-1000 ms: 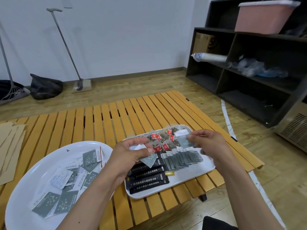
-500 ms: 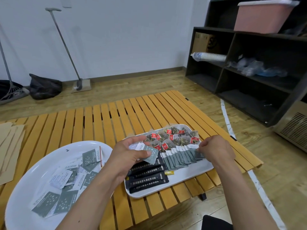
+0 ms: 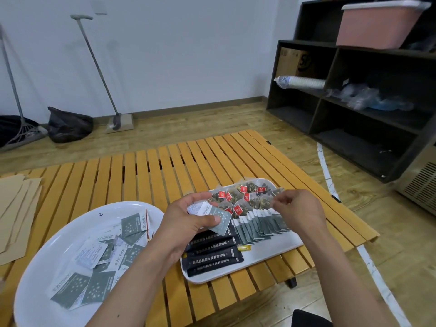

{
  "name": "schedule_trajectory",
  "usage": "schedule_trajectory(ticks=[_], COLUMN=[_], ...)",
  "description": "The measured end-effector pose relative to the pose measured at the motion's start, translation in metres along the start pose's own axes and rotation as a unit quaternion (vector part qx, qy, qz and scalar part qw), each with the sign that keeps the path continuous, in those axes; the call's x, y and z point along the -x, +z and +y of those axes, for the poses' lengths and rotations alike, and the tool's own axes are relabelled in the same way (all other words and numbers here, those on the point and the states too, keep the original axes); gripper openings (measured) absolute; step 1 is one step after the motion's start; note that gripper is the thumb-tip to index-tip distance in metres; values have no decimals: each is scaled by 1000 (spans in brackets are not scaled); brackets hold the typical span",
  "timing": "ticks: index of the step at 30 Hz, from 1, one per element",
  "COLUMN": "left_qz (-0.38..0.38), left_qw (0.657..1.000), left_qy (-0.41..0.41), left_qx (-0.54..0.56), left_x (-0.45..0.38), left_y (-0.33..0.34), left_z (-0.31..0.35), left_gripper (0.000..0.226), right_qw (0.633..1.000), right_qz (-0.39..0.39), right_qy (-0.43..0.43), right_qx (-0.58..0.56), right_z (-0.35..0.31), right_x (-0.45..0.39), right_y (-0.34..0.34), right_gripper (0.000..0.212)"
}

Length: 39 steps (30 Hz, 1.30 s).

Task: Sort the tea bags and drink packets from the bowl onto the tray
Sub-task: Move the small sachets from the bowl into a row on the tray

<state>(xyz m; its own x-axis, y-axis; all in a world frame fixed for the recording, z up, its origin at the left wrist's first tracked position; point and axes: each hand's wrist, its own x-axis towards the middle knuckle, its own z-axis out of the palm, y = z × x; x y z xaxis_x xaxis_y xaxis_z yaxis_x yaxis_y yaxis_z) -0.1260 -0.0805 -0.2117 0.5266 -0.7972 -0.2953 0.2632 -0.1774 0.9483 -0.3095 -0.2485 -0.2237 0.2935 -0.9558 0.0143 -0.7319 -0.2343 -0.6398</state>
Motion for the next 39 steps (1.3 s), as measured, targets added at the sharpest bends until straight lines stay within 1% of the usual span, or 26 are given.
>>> schedule_trajectory(ticks=[1,2,3,4,5,6,8,10,12,13,14,16,18,20,24,27,31,33,35,37,39], left_qz=[0,-2,-3,-4,-4,-3,-3,1,9,17,24,36,43,42,40,39,46,45,43,42,42], left_qw=[1000,1000,1000,1000,999,999,999,999,999,998,998,998,997,997,997,997,998,998,998,998,997], left_qy=[6,14,20,24,27,30,30,29,32,33,33,36,40,38,31,32,35,35,38,39,41], left_qx=[-3,-7,-12,-17,-22,-27,-32,-36,-37,-43,-49,-48,-49,-52,-57,-50,-33,-32,-37,-40,-43], left_x=[0,0,0,0,0,-1,-3,-4,-3,-3,-3,-3,-4,-4,-5,-4,-4,-5,-5,-5,-5], left_y=[0,1,1,1,1,1,0,-1,0,0,-1,-2,-3,-4,-4,-4,-6,-6,-6,-5,-4], left_z=[0,0,0,-1,-1,-2,-4,-4,-4,-4,-3,-2,-2,-2,-4,-4,-3,-4,-4,-4,-4], left_gripper=[60,61,61,62,61,61,59,56,48,42,35,29,32,39,51,58,63,61,61,62,62], right_qw=[997,986,970,953,941,934,928,925,925,927,933,948,965,973,977,983,980,982,987,991,989], right_qz=[-17,-63,-126,-182,-218,-237,-251,-262,-257,-241,-217,-145,-69,-36,-47,-39,-20,-6,-1,-22,-56], right_qy=[-24,-34,-29,-24,-25,-30,-31,-18,8,28,52,98,132,154,185,178,191,181,152,127,123], right_qx=[-72,-149,-208,-242,-258,-267,-273,-275,-282,-284,-283,-266,-215,-169,-96,-24,44,60,53,41,54], right_z=[-8,-17,-27,-35,-41,-44,-47,-46,-41,-36,-29,-11,9,24,38,39,37,34,31,28,25], right_x=[5,12,20,26,31,34,36,36,31,27,22,9,-3,-13,-27,-30,-28,-26,-24,-22,-20], right_y=[-1,-1,0,2,5,9,13,12,4,-1,-7,-18,-25,-25,-11,-5,-6,-7,-6,-4,1], right_gripper=[6,9,12,15,18,21,23,20,18,17,16,13,12,11,7,4,7,8,8,6,5])
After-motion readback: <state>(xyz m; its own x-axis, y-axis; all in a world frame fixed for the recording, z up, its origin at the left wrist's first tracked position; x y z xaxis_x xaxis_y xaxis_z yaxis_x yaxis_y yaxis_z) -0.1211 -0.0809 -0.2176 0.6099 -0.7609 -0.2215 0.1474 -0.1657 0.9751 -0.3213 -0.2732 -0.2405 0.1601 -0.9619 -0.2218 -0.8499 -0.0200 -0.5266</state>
